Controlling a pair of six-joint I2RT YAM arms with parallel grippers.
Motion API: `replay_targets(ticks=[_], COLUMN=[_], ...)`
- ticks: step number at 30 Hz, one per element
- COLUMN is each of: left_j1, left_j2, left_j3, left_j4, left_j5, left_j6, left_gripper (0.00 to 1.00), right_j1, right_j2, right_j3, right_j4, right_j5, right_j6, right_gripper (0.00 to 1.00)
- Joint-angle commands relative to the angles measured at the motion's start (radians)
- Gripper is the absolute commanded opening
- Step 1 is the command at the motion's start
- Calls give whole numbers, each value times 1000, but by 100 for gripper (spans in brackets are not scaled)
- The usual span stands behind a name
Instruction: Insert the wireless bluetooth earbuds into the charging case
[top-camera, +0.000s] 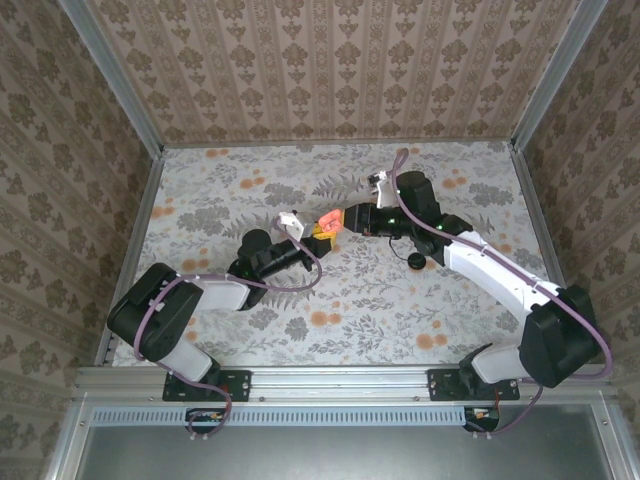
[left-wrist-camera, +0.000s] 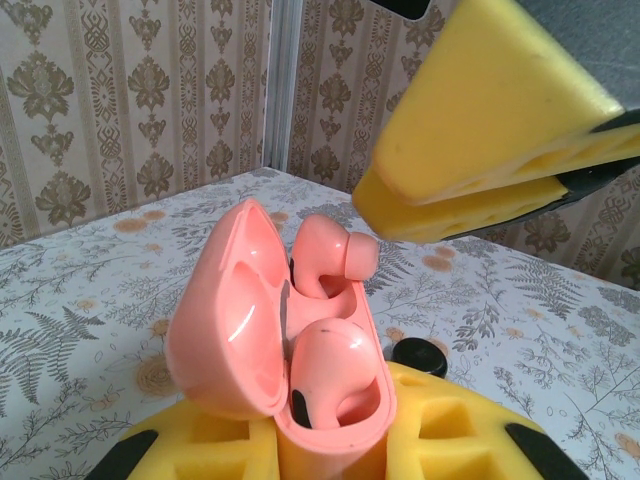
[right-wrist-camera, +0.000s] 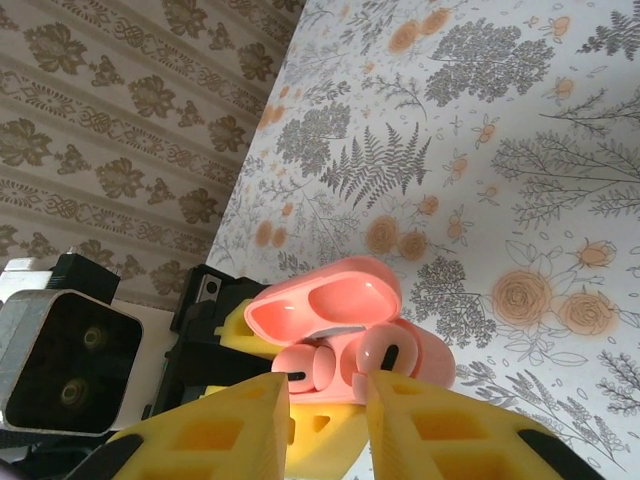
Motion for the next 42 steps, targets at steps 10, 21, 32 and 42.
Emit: replay_targets(ticks=[10,21,32,42], left_j1=[-8,-7,-8,-8], left_j2=[-38,-36,-40,-38], left_j3=[15,22,23,22], left_j4=[10,7,7,7], left_j5=[8,13,9,15], left_j6=[24,26,32,32], left_gripper=[12,12,12,12], right_j1=[-2,6,20,33], right_j2=[28,40,54,63], right_j3=[31,30,31,31], right_j4=[25,47,61,68], right_j5=[-31,-40,-43,-39], right_j6=[16,29,37,42], right_gripper=[26,26,26,26])
